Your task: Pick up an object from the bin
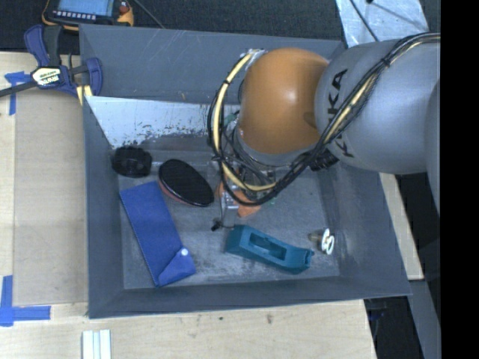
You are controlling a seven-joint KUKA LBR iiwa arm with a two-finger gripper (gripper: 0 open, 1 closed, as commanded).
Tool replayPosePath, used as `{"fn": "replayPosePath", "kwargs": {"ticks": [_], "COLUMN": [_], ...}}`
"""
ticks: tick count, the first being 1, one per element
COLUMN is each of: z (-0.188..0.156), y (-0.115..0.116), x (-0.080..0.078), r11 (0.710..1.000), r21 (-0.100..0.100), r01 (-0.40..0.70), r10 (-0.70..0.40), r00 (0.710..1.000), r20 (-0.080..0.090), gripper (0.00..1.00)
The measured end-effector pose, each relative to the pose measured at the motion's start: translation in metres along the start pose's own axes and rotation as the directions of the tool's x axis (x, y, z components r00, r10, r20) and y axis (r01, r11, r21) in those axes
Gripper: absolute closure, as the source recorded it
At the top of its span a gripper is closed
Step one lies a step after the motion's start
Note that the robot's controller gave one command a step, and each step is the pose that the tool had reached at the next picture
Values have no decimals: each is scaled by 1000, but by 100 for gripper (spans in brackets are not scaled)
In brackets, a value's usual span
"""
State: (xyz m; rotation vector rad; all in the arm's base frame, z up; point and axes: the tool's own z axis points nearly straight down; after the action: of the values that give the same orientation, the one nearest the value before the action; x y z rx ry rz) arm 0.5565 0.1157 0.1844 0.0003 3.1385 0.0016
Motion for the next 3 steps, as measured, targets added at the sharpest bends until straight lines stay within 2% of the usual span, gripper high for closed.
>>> {"fn": "replayPosePath", "kwargs": {"ticks": [1, 2, 3], "z": [76, 82, 60], "y": [18, 24, 27], "x": [-51, -57, -61], "r11": [1000, 999, 1000], "r21": [-2, 1, -1], "r01": [-9, 54, -18], "r10": [9, -54, 18], "r00": [1000, 999, 1000], "r20": [10, -3, 4], "gripper": [0, 0, 0]}}
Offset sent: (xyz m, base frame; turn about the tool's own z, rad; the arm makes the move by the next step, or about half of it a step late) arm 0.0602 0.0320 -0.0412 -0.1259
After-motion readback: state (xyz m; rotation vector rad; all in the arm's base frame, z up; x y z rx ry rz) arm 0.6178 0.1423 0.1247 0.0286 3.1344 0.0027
